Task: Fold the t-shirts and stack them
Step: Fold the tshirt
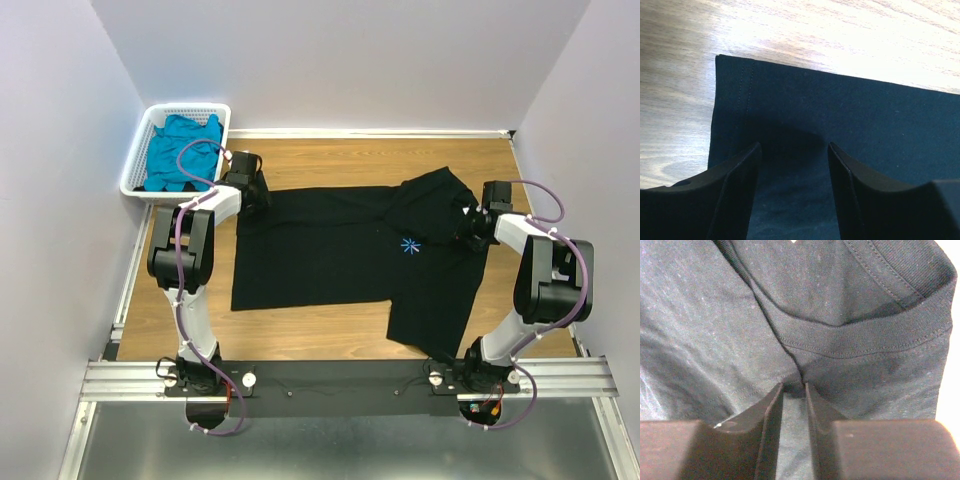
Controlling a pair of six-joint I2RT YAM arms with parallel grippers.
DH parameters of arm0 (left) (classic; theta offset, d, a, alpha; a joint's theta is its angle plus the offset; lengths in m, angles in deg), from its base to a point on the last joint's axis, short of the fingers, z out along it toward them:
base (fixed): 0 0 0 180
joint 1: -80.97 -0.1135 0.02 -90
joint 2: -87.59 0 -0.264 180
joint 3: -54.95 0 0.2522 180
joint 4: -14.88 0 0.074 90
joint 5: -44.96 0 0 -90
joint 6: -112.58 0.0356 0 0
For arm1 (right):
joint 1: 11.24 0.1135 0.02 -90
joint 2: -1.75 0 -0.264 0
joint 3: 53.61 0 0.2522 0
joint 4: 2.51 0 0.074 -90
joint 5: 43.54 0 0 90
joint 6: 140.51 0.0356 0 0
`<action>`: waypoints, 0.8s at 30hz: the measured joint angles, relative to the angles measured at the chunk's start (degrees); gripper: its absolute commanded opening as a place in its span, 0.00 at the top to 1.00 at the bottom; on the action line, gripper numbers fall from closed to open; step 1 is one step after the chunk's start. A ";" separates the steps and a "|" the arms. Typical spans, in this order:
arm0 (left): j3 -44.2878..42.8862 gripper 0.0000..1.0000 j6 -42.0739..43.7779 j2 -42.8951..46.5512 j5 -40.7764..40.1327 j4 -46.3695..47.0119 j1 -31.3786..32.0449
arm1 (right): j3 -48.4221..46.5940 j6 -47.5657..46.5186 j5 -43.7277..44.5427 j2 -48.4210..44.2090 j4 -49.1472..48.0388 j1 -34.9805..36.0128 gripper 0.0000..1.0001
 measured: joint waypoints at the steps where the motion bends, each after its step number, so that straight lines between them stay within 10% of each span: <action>1: 0.02 0.37 0.02 0.00 -0.02 0.02 0.00 | 0.00 -0.07 -0.02 0.02 0.00 0.00 0.73; 13: 0.04 0.37 0.09 0.00 -0.02 0.00 -0.04 | -0.48 -0.24 -1.51 0.09 0.02 0.00 0.76; 24: 0.07 0.37 0.13 0.00 -0.07 0.02 -0.04 | -8.50 -2.25 -2.73 -0.90 0.85 0.00 0.50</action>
